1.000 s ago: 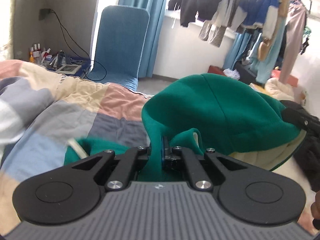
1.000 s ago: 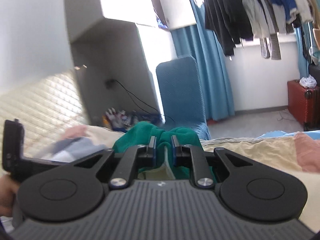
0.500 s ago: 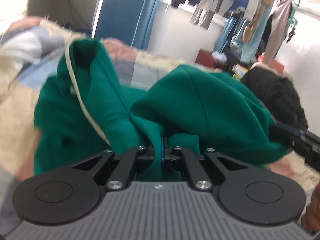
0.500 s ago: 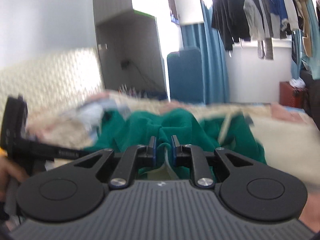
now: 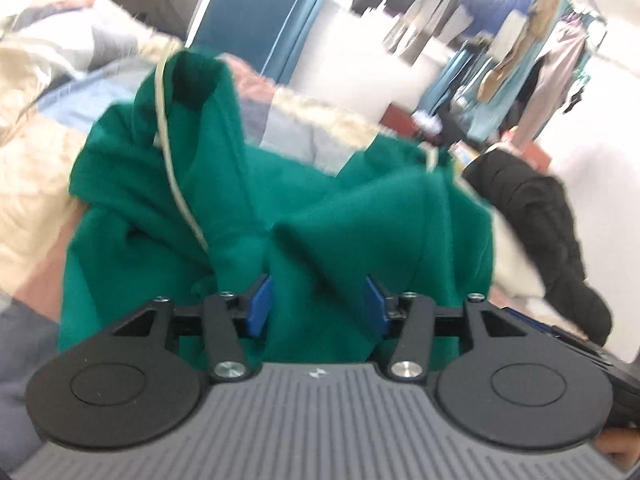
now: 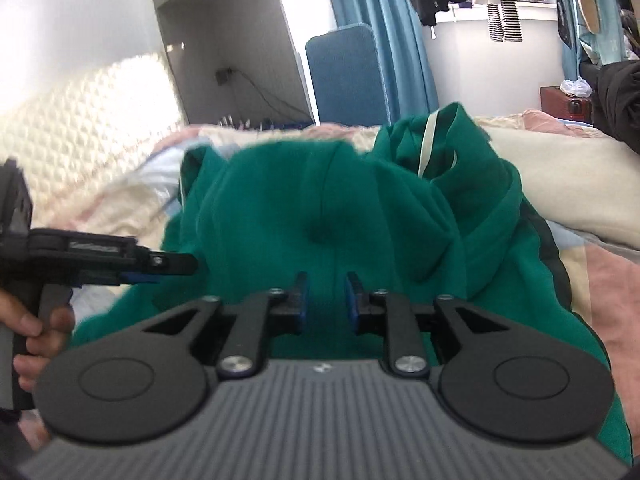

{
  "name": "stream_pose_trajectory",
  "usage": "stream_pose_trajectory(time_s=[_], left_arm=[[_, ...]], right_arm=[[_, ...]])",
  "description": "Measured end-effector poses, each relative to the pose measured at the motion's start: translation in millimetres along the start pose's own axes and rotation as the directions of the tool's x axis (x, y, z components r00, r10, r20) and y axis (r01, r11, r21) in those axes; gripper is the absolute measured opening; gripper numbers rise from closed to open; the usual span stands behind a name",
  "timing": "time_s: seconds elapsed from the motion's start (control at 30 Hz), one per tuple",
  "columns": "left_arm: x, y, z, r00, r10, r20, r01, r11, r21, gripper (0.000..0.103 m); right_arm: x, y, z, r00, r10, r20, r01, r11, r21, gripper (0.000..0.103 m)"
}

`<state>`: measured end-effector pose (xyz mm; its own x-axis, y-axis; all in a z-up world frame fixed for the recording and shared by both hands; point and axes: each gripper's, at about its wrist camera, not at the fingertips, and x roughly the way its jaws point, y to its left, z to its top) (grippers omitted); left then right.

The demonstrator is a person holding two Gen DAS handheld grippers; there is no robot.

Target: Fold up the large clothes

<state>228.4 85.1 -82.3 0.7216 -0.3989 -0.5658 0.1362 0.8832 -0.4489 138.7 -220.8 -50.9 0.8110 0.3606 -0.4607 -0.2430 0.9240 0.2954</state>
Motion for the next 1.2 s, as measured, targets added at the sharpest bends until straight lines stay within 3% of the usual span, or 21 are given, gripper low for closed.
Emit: stream_pose_trajectory(time_s=[0.07, 0.17, 0.27, 0.37, 0.57, 0.6, 0.7, 0.77, 0.9, 1.03, 1.1, 1.2], left_arm=[[-11, -3, 3, 0.998, -0.031, 0.057, 0.029, 0.999, 0.025, 0.065], [-13, -9, 10, 0.992, -0.054, 0.111, 0.047, 0.997, 0.059, 0.069], [-4, -12, 12, 0.990, -0.081, 0.118, 0.071, 0.994, 0.085, 0.069], [11, -18, 16, 0.989, -0.063, 0.133, 0.048, 0.992, 0.116, 0.069], [42, -17, 29, 0.986, -0.071, 0.152, 0.053, 0.991, 0.119, 0.069], [48, -18, 30, 0.987, -0.065, 0.145, 0.048, 0.992, 0.119, 0.069], [64, -19, 33, 0.990, -0.058, 0.126, 0.044, 0.993, 0.110, 0.068], [71, -21, 35, 0.993, -0.057, 0.107, 0.045, 0.993, 0.111, 0.068], [79, -27, 31, 0.995, -0.039, 0.090, 0.025, 0.989, 0.145, 0.067], [80, -36, 27, 0.996, -0.009, 0.091, -0.006, 0.986, 0.165, 0.050], [76, -37, 24, 0.995, -0.007, 0.098, -0.008, 0.988, 0.154, 0.029], [65, -38, 21, 0.994, -0.003, 0.107, -0.012, 0.990, 0.143, 0.008]], right_arm=[[-8, -2, 1, 0.999, 0.029, 0.044, -0.030, 0.999, 0.026, 0.064], [-8, 1, 6, 0.995, 0.039, 0.096, -0.040, 0.999, 0.011, 0.066], [4, 4, 11, 0.990, 0.007, 0.141, -0.002, 1.000, -0.031, 0.066], [20, 1, 16, 0.986, 0.001, 0.165, 0.005, 0.999, -0.035, 0.066], [49, -9, 20, 0.986, 0.053, 0.158, -0.051, 0.998, -0.021, 0.065], [52, -10, 20, 0.987, 0.050, 0.153, -0.046, 0.999, -0.027, 0.063], [59, -11, 15, 0.990, 0.043, 0.138, -0.034, 0.997, -0.067, 0.044], [63, -13, 12, 0.992, 0.047, 0.120, -0.038, 0.996, -0.075, 0.025], [62, -7, 11, 0.991, 0.079, 0.112, -0.065, 0.991, -0.118, 0.014], [53, 0, 10, 0.987, 0.102, 0.123, -0.084, 0.986, -0.143, 0.011], [46, 2, 10, 0.985, 0.113, 0.129, -0.094, 0.985, -0.144, 0.011], [35, 5, 10, 0.982, 0.124, 0.144, -0.104, 0.985, -0.139, 0.011]])
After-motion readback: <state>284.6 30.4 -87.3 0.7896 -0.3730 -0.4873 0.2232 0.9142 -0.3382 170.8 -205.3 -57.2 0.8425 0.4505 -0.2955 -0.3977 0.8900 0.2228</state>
